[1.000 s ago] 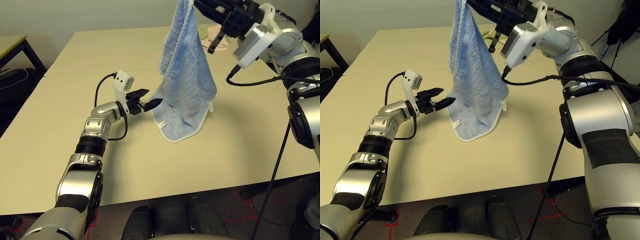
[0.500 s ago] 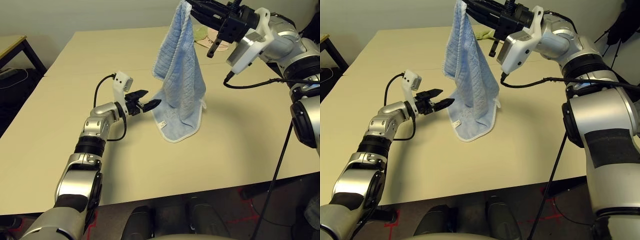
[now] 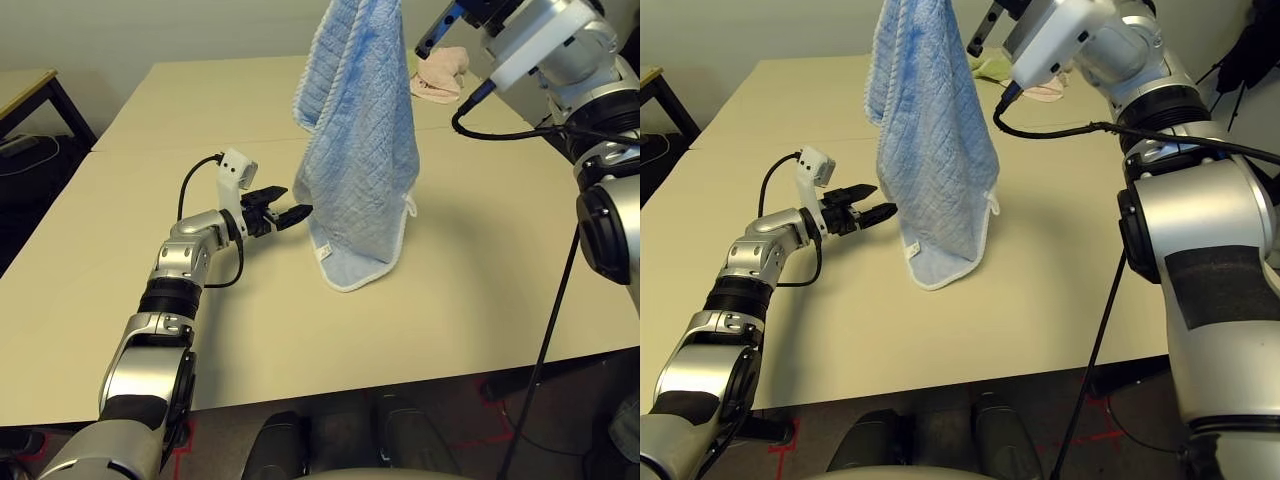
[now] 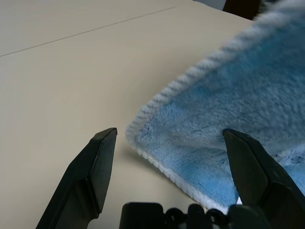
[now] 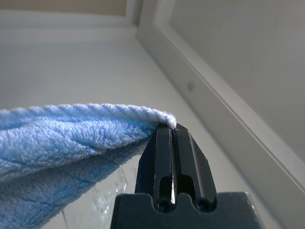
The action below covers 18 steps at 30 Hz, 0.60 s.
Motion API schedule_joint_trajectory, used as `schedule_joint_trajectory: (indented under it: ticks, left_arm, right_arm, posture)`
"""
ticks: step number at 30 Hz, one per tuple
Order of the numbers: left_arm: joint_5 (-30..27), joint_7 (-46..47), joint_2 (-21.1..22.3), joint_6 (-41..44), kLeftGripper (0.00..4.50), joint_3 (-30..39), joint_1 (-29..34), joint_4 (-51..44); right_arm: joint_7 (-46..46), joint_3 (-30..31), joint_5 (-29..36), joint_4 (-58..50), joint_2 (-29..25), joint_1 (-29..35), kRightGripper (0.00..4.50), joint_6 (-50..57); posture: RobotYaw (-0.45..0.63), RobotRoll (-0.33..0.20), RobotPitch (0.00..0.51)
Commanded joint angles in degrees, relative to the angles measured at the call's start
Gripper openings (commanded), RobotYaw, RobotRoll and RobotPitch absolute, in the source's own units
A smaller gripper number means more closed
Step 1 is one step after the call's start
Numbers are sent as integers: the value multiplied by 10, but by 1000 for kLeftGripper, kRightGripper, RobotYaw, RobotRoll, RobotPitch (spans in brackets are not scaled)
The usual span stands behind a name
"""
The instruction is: Fold the towel and set it aside.
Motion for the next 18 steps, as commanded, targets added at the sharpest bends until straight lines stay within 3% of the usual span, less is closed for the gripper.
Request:
schedule_joint_trajectory:
  ticks: [1,6,12,18]
  left_arm:
    - [3,-10,8,10,4500,0,0,-3]
    - [-22,-79,39,107,4500,-16,27,-66]
    - [36,22,19,-6,4500,-3,1,1]
    - [55,73,-10,-88,4500,4,-58,99]
  right_arm:
    - [31,1,-15,-15,-22,-26,41,-5]
    - [27,12,-47,-12,-25,-16,41,-6]
    - [-19,41,-138,-26,-38,-21,41,-34]
    - [-74,55,-195,-26,-42,-24,41,-37]
  posture:
    - [32,0,2]
    - [51,0,2]
    - [69,0,0]
    - [70,0,0]
